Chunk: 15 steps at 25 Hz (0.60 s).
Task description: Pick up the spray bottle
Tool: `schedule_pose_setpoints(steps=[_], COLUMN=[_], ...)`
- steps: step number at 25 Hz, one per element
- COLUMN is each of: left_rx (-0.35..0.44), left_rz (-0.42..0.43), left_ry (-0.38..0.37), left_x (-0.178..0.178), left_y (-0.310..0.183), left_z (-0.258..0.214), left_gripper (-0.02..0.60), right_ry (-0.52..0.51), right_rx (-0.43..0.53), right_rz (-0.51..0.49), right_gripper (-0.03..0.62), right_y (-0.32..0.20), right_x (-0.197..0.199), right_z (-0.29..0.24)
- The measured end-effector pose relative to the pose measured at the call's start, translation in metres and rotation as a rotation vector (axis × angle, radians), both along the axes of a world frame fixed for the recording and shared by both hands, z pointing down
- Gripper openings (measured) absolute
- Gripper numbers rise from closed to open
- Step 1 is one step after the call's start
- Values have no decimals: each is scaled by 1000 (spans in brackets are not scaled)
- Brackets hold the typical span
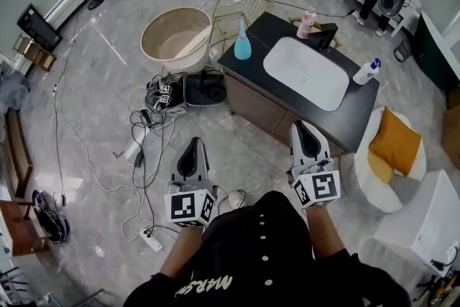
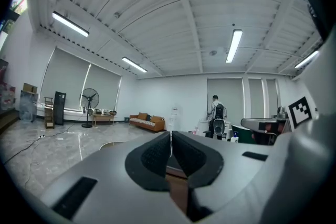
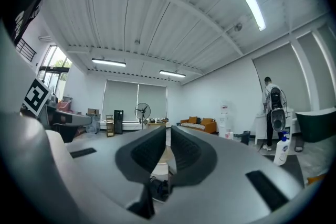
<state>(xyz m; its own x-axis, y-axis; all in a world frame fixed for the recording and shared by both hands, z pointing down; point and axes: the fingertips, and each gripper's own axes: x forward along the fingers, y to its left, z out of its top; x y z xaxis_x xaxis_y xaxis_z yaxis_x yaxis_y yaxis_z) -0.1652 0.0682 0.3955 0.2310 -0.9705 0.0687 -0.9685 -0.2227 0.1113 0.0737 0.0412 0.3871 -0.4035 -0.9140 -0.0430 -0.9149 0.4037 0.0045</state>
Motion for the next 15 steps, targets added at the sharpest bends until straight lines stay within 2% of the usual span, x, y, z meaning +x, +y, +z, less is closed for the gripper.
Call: schedule_pose_setpoints(steps=[8, 15], left_rx=[-43, -64], left_rz=[28, 25], left_ry=[9, 5], left_x=[-8, -17], left_y=[-56, -145], left_z=[20, 38], left_gripper=[17, 17], right_ry=[8, 14], right_rx=[-35, -57], right_rz=[12, -9], right_gripper=[8, 47], right_y=[-51, -145], right_x=[-16, -30], right_z=[16, 35])
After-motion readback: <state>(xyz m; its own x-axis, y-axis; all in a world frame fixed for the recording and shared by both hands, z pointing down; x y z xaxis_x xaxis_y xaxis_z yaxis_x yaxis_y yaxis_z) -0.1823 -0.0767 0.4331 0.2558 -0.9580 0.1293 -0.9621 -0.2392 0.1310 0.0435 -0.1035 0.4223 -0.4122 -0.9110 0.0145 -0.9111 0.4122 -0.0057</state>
